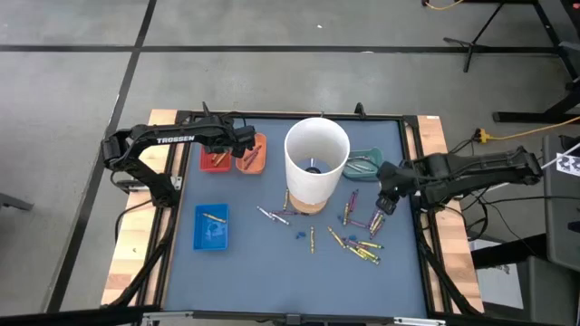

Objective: Sort crayons
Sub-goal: Put the violet crayon into the orange bin

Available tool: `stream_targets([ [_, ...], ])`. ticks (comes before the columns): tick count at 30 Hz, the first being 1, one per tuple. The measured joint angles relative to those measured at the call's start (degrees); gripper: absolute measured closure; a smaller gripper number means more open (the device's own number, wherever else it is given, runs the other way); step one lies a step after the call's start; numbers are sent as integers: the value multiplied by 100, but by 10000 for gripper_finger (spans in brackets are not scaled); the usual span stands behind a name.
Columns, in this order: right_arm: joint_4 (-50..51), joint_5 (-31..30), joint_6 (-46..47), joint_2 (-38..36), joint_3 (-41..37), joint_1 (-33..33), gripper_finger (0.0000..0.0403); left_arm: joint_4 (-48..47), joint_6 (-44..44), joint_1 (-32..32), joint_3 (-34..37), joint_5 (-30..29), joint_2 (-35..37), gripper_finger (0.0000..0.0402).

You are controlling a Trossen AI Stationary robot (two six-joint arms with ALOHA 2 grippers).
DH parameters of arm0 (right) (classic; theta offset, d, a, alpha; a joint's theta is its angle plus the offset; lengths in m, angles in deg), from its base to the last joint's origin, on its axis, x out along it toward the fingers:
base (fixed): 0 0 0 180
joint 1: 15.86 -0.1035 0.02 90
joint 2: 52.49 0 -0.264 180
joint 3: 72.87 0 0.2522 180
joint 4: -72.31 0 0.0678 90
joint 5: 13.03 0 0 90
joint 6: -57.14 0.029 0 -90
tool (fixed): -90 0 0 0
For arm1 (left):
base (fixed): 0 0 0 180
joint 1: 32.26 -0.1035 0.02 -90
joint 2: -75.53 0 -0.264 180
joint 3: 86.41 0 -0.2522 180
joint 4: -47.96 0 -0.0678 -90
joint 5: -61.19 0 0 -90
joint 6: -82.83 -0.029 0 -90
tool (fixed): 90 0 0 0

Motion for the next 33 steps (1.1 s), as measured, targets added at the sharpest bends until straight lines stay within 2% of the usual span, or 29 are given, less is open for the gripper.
stream_targets([
  [11, -485, -78, 1117, 3, -721, -1363, 256, 0, 2, 4, 0, 0, 0, 309],
  [18, -1940, -235, 1115, 3, -1225, -2023, 256, 0, 4, 4, 0, 2, 0, 309],
  [25, -3488, -449, 891, 3, -1758, -2295, 256, 15, 4, 4, 0, 2, 2, 309],
  [33, -4138, -1086, 490, 225, -2128, -2315, 256, 35, 4, 4, 0, 3, 2, 309],
])
